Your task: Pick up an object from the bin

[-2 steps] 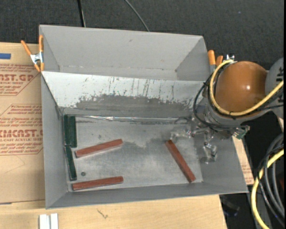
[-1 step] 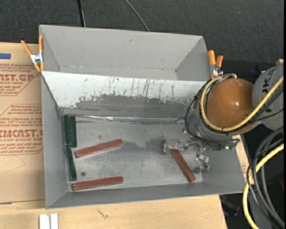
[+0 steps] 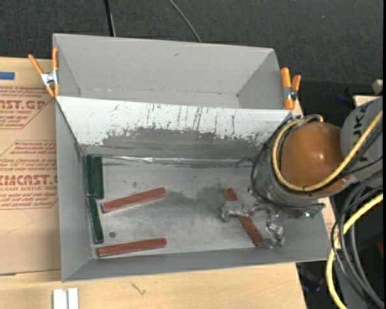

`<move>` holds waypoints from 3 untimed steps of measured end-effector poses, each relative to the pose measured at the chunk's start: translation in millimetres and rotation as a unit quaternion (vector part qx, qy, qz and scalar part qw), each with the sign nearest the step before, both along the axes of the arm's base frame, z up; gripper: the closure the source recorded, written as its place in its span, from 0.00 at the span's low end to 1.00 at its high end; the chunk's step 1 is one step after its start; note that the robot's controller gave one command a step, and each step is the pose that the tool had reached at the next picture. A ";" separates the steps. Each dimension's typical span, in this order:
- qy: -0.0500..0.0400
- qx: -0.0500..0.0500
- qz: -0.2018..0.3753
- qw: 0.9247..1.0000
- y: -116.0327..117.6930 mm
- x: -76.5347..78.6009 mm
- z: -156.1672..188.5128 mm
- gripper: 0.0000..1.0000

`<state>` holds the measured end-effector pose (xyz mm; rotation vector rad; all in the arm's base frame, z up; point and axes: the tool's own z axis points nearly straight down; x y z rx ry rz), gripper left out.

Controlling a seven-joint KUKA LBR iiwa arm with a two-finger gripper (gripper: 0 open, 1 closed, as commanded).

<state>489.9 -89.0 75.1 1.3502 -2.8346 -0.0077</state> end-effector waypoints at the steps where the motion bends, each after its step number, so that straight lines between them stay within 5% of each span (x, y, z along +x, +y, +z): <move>1: -0.003 -0.001 -0.013 1.000 -21.4 35.7 5.7 1.00; 2: -0.003 -0.001 -0.013 1.000 -21.4 35.7 5.7 1.00; 3: -0.003 -0.001 -0.033 0.999 -18.0 16.3 120.3 1.00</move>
Offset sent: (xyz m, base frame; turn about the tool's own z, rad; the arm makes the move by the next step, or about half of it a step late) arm 0.0000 0.0000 0.0000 0.0000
